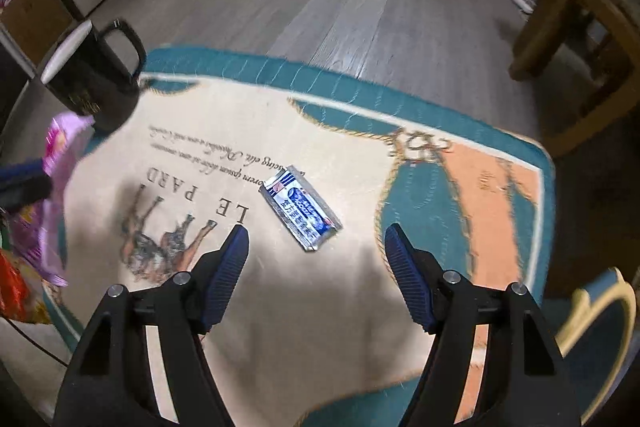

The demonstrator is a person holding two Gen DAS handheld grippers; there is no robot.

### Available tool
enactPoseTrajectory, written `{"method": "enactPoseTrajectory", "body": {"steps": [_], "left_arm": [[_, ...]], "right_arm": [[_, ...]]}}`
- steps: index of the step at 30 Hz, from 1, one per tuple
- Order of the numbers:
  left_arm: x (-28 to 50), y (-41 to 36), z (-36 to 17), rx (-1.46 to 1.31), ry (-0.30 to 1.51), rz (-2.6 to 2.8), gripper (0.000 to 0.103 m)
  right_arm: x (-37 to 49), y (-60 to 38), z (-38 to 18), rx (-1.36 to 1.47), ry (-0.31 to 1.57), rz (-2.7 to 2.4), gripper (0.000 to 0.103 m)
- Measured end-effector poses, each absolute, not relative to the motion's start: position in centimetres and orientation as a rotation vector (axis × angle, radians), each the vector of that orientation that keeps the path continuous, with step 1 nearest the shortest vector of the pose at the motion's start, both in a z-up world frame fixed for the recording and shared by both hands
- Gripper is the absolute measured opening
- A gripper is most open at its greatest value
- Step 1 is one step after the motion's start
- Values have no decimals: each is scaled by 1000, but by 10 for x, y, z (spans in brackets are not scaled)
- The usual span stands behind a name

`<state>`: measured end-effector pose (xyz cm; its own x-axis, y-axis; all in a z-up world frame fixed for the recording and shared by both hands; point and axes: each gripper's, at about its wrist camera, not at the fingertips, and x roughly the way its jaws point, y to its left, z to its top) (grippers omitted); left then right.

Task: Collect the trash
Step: 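Grasp the pink snack wrapper with the left tool while the right tool grasps the Coltalin sachet, then carry the wrapper and sachet over the bucket with both tools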

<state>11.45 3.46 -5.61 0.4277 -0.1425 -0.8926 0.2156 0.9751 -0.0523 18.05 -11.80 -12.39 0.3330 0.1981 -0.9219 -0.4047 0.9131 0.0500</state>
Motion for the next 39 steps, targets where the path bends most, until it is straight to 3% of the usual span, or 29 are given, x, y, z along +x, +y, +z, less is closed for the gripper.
{"method": "enactPoseTrajectory", "body": {"steps": [6,9,11,17,39], "left_arm": [[117,37,-56,47,1110,-235,11],[116,41,-55,40,1113,-232,11],[116,43,-55,37,1113,-227,11],[113,37,-51,52,1091,-240,11],[106,-27,-8,139,970,-371,11]], "right_arm": [[187,-98,-143,-257,1160,430,64],[192,-94,-150,-273,1165,434,53],[194,-92,-155,-279,1178,447,35],[189,-99,-147,-270,1175,451,22],[100,-193,-29,-120,1102,361,22]]}}
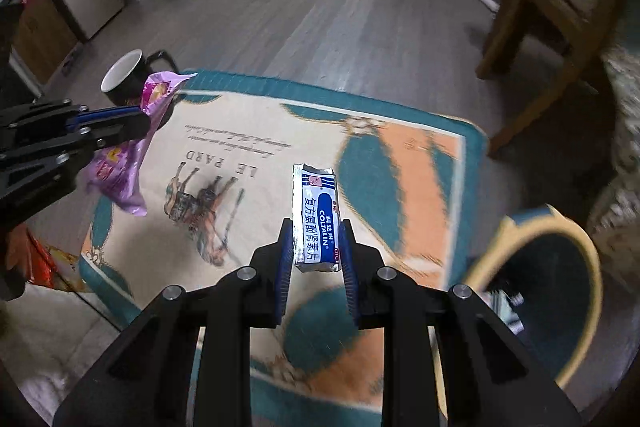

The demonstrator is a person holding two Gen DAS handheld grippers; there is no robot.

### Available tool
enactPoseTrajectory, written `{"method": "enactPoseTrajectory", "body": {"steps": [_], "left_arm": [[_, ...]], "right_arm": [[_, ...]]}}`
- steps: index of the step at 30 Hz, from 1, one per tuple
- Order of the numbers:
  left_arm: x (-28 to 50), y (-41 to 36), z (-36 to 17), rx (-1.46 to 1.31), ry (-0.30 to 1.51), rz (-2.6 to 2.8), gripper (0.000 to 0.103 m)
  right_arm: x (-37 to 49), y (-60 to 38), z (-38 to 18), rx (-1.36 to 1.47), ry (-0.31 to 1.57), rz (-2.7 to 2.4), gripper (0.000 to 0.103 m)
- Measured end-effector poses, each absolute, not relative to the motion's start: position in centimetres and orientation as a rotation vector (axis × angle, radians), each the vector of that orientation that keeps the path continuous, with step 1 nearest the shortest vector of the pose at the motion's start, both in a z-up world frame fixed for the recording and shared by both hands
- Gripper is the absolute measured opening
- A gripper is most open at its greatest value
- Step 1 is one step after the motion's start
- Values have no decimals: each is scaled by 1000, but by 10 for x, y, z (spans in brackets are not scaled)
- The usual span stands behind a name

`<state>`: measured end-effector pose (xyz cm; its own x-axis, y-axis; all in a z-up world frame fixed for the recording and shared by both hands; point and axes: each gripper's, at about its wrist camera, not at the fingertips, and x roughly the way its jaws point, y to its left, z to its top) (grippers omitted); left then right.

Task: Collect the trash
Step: 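Carry the wrapper and sachet over the bucket with both tools, then open the left tool to drop the wrapper while the right tool drops the sachet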

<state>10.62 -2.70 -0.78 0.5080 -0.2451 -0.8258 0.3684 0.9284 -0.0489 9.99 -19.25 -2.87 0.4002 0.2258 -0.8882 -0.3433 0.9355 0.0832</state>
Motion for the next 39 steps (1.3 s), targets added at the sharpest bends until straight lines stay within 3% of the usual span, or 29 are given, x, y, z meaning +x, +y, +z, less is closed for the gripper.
{"method": "enactPoseTrajectory", "body": {"steps": [6,14,28,31,34,36,39], "left_arm": [[107,-75,4,177,941,-448,11],[100,-163,7,247,911,-569,11],[79,-289,-38,314,955,-797,12],[76,-300,-44,319,946,-840,19],[72,-308,-48,336,931,-872,36],[69,-309,-50,345,921,-869,60],[66,-305,-46,350,906,-874,65]], "right_arm": [[63,-270,11,-2,1056,254,22],[22,-378,20,204,1017,68,22],[20,-473,-36,439,1152,-124,22],[21,-480,-44,454,1166,-134,22],[25,-481,-46,463,1152,-123,23],[27,-480,-46,447,1156,-132,27],[29,-475,-48,444,1172,-126,39]]}}
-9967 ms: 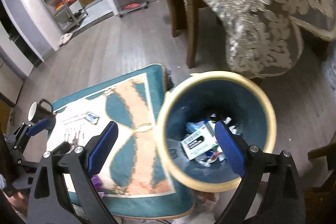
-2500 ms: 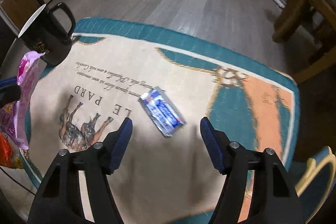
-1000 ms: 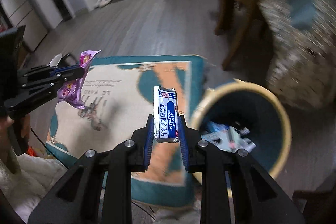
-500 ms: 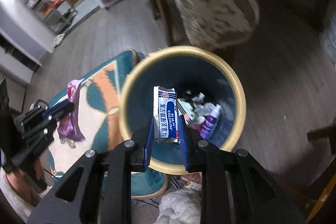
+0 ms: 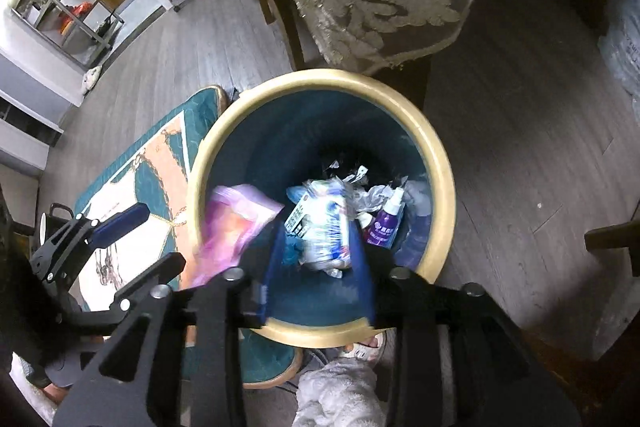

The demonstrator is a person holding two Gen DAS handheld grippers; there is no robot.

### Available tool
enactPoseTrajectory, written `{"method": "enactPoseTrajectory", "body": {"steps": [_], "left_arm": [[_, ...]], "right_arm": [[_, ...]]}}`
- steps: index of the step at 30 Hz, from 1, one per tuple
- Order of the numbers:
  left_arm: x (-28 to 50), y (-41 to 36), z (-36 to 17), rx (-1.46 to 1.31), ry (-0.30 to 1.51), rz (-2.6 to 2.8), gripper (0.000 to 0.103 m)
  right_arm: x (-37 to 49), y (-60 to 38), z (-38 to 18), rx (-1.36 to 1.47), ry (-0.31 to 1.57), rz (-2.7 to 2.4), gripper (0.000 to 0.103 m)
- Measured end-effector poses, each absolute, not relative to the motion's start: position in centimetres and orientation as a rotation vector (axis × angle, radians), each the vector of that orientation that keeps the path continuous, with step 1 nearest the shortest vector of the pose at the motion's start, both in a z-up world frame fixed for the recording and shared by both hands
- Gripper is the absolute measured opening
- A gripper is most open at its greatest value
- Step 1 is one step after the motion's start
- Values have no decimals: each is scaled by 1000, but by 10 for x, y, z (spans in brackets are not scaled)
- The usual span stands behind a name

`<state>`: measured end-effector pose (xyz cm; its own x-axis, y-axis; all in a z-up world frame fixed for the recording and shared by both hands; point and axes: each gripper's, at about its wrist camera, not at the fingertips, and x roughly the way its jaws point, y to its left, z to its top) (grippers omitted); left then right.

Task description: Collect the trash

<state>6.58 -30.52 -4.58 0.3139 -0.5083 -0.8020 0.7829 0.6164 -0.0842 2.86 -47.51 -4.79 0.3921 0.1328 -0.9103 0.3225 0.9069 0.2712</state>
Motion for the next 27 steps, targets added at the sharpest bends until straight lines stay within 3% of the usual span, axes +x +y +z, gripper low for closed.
{"method": "enactPoseTrajectory", "body": {"steps": [2,6,14,27], "left_arm": [[64,-299,-41,347,888,-866,73],[62,-284,-33,337,883,-839,73],[45,-267,-21,340,892,-799,90],[43,-262,-34,437,919,-706,94]], "right_arm": [[28,-472,-46,432,1166,-129,46],[20,-474,-40,472,1139,-165,53],[-1,-444,-26,378,1093,-258,90],[-21,-433,-20,304,1048,-341,96]]}}
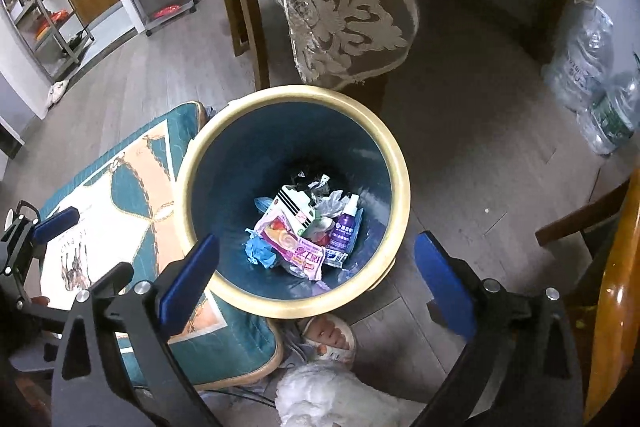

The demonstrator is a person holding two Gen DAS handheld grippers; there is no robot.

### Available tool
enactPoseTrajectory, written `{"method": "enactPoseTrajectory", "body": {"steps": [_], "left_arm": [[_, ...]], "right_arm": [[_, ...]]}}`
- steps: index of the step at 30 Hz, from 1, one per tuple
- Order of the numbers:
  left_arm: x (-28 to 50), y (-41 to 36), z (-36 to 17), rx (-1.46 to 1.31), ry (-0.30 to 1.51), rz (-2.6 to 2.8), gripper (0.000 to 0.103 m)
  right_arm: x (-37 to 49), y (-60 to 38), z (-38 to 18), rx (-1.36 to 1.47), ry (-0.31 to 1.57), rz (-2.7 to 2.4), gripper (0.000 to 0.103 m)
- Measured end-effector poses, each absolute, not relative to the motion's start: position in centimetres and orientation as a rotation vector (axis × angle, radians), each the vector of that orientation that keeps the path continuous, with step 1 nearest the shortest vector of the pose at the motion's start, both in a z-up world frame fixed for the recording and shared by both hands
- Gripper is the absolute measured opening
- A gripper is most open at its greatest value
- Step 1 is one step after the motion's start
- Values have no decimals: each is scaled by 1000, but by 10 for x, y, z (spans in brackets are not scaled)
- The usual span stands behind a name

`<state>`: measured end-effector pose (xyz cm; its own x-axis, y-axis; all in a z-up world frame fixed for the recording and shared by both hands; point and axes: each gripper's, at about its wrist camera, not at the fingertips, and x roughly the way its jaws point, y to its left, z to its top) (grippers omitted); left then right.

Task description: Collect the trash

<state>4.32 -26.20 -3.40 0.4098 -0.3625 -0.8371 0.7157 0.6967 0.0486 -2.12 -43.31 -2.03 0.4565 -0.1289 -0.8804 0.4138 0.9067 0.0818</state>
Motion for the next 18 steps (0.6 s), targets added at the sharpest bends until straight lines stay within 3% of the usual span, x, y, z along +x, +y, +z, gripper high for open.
{"method": "enactPoseTrajectory", "body": {"steps": [18], "left_arm": [[45,-260,-32,436,906,-699,94]], "right_arm": [[-20,-438,-26,346,1064,-344,96]]}}
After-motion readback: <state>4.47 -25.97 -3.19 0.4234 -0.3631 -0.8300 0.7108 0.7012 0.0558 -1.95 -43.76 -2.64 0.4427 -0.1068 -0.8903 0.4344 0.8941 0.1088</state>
